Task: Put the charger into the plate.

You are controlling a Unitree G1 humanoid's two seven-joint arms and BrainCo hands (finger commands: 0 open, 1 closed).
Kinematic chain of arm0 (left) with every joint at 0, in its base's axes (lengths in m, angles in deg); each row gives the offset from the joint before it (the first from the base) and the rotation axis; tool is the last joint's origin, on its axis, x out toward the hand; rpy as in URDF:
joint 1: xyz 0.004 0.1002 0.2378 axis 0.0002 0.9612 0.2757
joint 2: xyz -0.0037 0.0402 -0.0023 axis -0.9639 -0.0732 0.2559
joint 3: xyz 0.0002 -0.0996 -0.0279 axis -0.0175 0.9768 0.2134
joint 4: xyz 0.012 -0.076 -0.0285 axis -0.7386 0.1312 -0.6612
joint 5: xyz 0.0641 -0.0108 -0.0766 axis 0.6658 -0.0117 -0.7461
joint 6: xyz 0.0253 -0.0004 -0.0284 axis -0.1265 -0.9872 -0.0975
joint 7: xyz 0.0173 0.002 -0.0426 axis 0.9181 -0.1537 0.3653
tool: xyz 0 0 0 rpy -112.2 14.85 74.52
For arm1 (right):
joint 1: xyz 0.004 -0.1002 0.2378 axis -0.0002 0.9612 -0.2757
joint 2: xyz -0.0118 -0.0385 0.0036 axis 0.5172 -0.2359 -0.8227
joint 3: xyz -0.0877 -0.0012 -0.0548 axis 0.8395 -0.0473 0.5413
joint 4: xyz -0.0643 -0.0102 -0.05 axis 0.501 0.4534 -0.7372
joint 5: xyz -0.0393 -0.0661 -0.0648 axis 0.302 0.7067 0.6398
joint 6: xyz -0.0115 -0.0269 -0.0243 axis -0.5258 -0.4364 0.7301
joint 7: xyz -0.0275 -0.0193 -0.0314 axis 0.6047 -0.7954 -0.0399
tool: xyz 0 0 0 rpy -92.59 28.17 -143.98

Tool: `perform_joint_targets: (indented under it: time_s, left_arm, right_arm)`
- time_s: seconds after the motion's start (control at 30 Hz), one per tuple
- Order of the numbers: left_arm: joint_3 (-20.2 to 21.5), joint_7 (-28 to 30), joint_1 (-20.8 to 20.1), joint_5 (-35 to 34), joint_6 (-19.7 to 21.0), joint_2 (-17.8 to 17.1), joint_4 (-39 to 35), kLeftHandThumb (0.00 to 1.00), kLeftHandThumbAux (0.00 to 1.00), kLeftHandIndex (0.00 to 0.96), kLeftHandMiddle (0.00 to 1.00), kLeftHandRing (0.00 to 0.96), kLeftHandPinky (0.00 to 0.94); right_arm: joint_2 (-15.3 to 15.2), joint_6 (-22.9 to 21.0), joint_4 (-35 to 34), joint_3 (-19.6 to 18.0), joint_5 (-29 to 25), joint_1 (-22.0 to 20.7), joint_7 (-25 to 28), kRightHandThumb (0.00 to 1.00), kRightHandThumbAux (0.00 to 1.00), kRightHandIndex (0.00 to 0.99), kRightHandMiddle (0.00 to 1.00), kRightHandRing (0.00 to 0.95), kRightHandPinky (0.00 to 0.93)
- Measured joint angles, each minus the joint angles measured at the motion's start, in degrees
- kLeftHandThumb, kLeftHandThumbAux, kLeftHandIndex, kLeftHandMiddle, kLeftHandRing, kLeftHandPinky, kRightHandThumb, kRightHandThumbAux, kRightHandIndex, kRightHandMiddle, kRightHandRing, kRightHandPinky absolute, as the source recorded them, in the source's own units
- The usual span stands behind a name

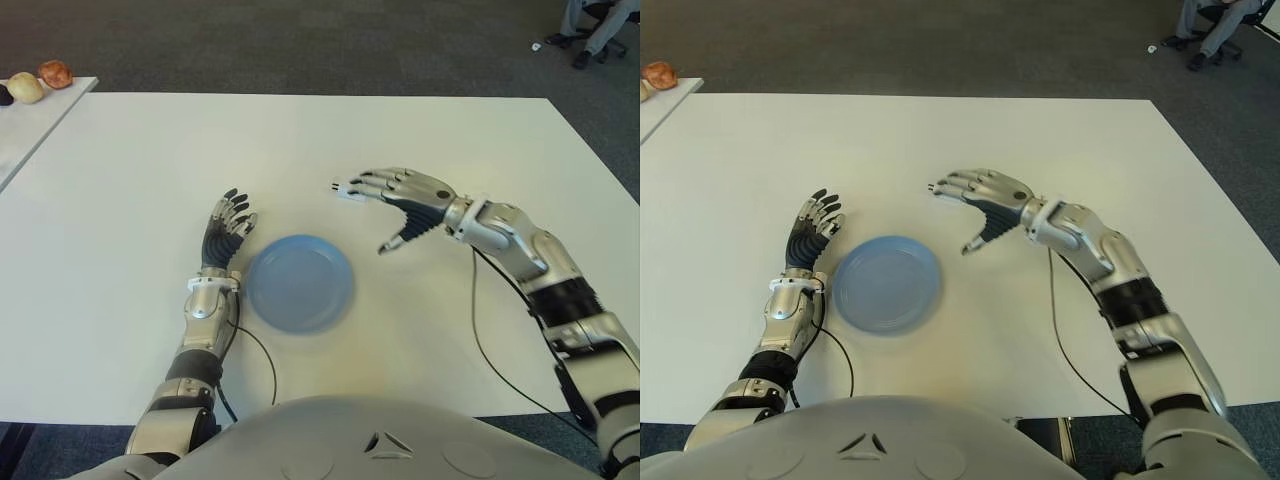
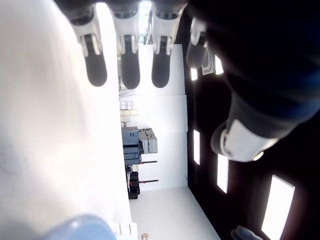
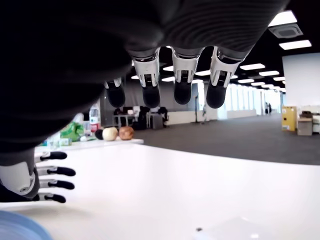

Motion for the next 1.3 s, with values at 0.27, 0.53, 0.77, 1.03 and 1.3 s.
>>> perform_joint_targets:
  time_s: [0.27, 0.53, 0.77, 1.03, 1.3]
  left_arm:
    - [0.3, 0.0, 0.0, 0.0, -0.3, -0.1, 0.6, 0.0, 0.664, 0.14, 0.215, 0.219, 0.239]
    - [0.4, 0.0, -0.5, -0.1, -0.6, -0.1, 1.1, 0.0, 0.66, 0.135, 0.21, 0.215, 0.233]
    - [0.4, 0.0, -0.8, -0.1, -0.7, -0.1, 1.5, 0.0, 0.657, 0.131, 0.203, 0.21, 0.232]
    - [0.4, 0.0, -0.8, -0.1, -0.7, -0.1, 1.6, 0.0, 0.657, 0.128, 0.202, 0.211, 0.237]
    - [0.4, 0.0, -0.8, -0.1, -0.7, -0.2, 1.6, 0.0, 0.663, 0.129, 0.2, 0.205, 0.226]
  right_arm:
    - [2.4, -0.6, 7.5, 2.2, 1.5, -1.7, -5.3, 0.103, 0.44, 0.0, 0.0, 0.0, 0.0]
    - [6.5, -1.4, 20.7, 5.8, 3.7, -6.1, -11.6, 0.09, 0.459, 0.0, 0.0, 0.0, 0.0]
    - [9.2, -1.6, 28.4, 8.3, 3.9, -10.1, -14.9, 0.073, 0.465, 0.0, 0.0, 0.0, 0.0]
    - [11.1, -1.7, 33.6, 10.1, 3.7, -11.8, -15.4, 0.066, 0.474, 0.0, 0.0, 0.0, 0.0]
    - [13.4, -3.2, 39.0, 11.1, 3.5, -11.9, -15.8, 0.092, 0.483, 0.0, 0.0, 0.0, 0.0]
